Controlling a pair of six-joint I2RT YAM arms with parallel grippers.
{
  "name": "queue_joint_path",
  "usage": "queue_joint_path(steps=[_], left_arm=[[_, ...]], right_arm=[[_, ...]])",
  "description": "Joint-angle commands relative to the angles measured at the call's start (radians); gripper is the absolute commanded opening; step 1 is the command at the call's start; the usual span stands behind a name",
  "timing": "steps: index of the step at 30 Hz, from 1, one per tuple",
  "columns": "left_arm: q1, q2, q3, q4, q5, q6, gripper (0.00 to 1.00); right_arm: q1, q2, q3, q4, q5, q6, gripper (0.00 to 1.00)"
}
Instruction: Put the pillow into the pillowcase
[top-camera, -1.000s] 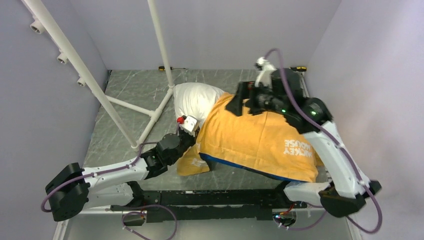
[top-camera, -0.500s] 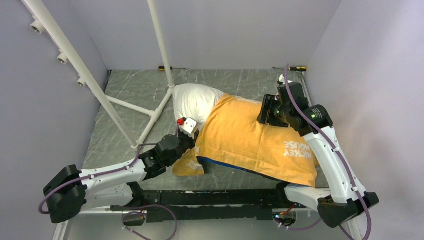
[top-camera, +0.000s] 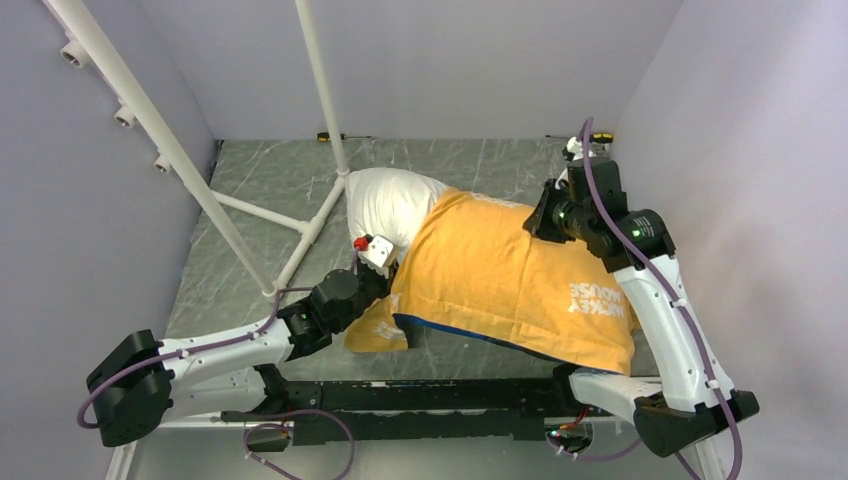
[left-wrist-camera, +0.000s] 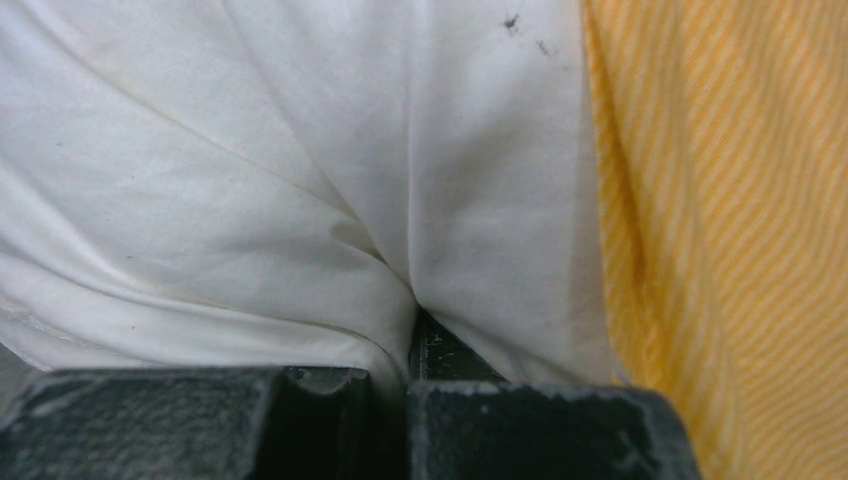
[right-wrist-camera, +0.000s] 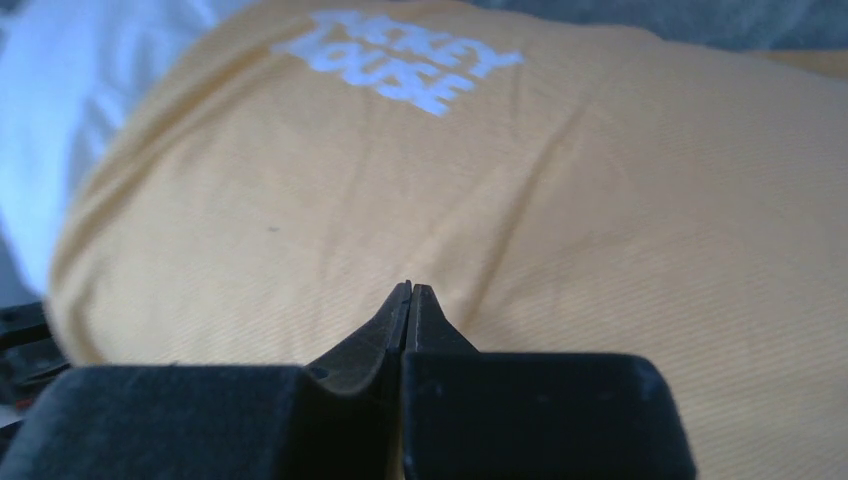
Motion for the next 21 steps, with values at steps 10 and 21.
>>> queue_joint_path(steps=[10, 21], left_arm=[[-0.016, -0.012, -0.008, -0.078, 0.077, -0.034, 0.00], [-0.016, -0.033, -0.028, -0.078, 0.093, -0.046, 0.00]], right_arm=[[-0.001, 0.006, 0.101, 0.085, -0.030, -0.029, 0.07], [-0.041, 0.038, 0.006, -0.005, -0.003, -0.055, 0.57]])
